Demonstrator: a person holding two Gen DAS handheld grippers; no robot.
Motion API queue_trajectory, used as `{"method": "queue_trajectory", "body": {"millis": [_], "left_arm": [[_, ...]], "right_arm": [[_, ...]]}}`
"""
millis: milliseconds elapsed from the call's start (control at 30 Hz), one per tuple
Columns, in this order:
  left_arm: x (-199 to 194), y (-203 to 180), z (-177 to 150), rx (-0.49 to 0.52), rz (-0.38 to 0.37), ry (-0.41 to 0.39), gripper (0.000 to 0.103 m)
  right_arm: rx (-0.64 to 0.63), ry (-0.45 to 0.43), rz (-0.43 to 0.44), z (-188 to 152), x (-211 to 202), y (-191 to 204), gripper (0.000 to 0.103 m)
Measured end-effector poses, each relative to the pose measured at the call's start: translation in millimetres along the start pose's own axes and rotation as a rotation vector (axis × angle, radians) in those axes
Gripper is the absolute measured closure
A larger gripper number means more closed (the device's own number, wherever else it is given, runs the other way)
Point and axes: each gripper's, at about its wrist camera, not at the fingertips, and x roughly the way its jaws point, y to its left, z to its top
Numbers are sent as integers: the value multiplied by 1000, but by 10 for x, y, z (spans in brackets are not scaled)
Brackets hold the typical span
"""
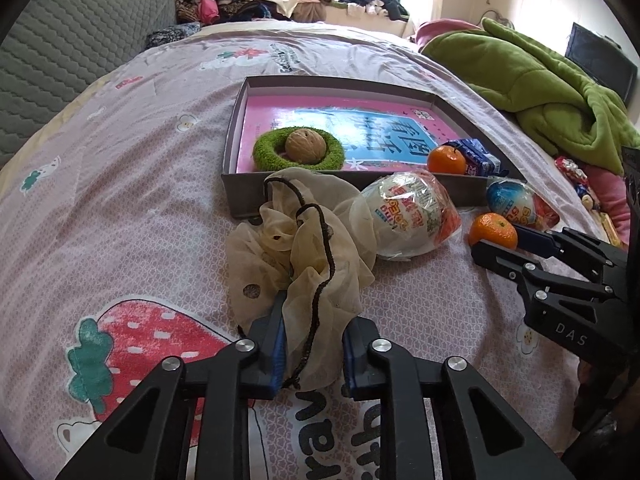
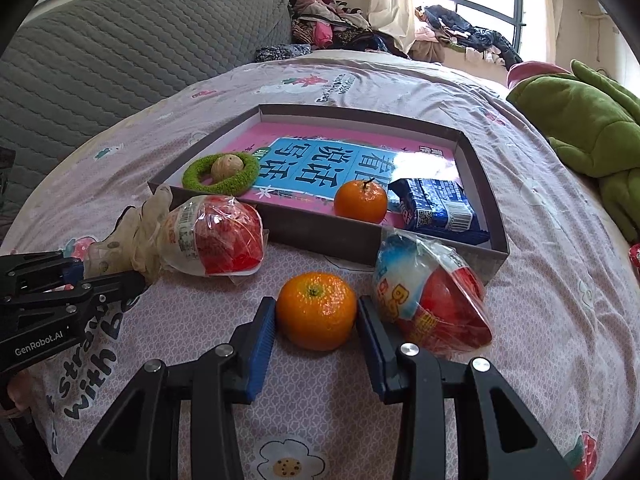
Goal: Organize objects
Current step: 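Close the left tool on the mesh bag while the right tool closes on the tangerine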
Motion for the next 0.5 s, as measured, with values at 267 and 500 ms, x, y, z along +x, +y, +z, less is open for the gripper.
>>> {"method": "queue_trajectory", "body": {"millis": [267,500], "left_arm": [[-38,0,-20,4,9,-18,91],[-80,40,-14,-12,-6,-32,92]], "right_arm": [[4,2,5,-14,-14,-5,62],[-6,3,20,-27,-47,4,62]]}}
